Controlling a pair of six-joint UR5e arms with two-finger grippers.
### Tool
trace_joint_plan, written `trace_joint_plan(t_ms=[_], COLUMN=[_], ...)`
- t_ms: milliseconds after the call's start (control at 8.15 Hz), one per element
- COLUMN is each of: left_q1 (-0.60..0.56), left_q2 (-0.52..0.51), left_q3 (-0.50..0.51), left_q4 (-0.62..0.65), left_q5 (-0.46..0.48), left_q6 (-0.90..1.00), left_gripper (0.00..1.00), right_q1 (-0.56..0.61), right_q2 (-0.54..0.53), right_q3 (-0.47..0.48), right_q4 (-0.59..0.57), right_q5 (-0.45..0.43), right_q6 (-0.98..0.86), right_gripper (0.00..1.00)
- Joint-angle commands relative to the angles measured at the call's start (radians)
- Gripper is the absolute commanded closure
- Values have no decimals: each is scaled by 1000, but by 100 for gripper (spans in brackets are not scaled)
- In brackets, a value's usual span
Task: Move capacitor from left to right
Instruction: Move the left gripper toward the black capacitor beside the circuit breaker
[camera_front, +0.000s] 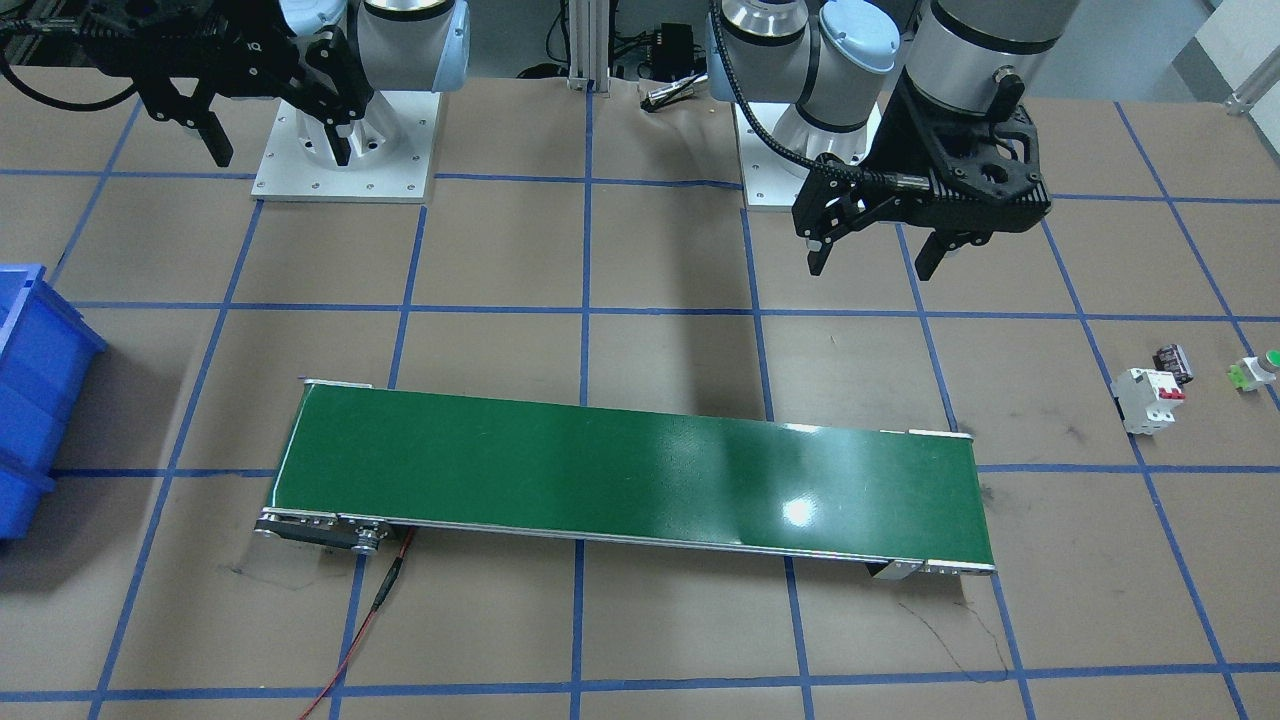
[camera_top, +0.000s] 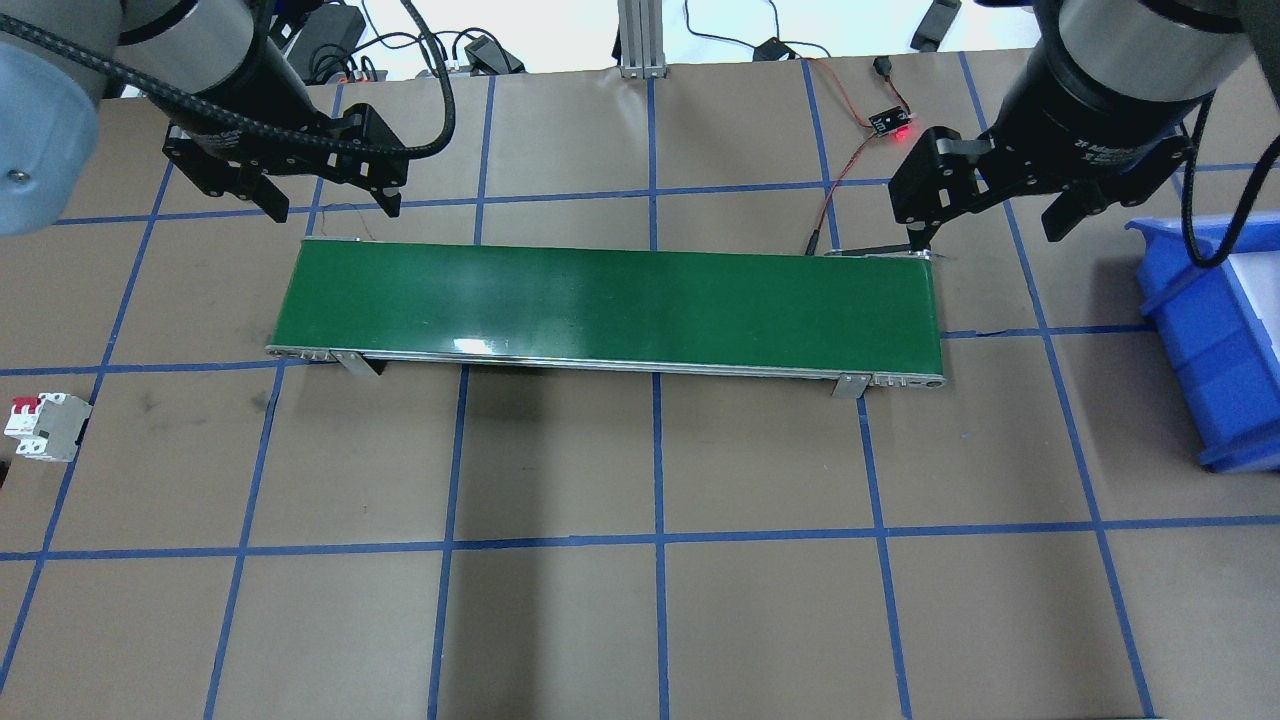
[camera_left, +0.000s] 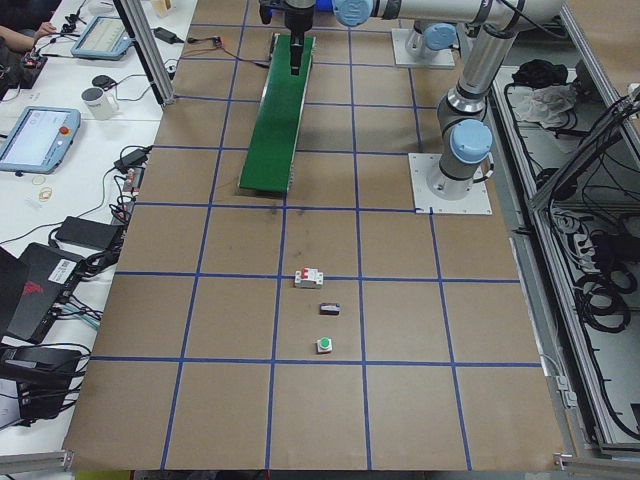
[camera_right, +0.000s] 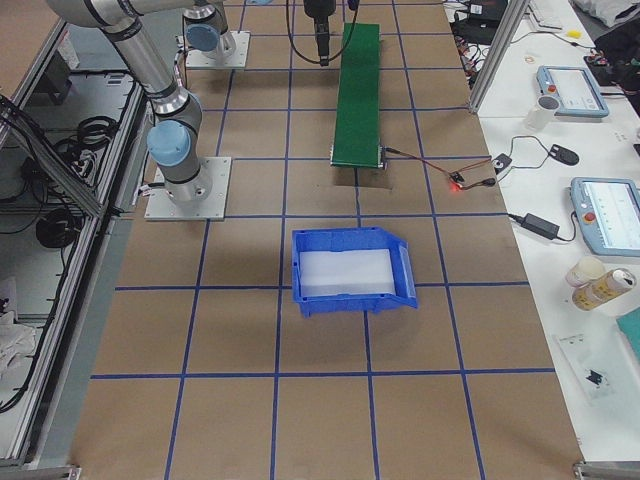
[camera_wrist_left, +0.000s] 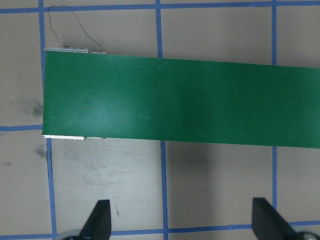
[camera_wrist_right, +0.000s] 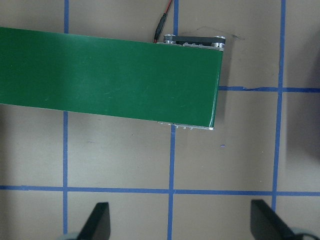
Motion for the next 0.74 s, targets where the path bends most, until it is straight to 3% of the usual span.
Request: trace_joint_plan(t_ms=[0, 368, 613], left_q1=[1, 69, 238], left_q2=[1, -26, -35], left_q3=[1, 17, 19], left_q4=[-4, -6, -78], left_q5=[5, 44, 43], left_q6=[12, 116, 195], left_gripper=[0, 0, 0], right_q1=[1, 1, 1], right_q2=[-1, 1, 1], right_q3=[0, 0, 0], right_q4=[-10, -12, -7], right_q5=[18, 9, 3], right_q6=[0, -2, -2], right_gripper=[0, 0, 0])
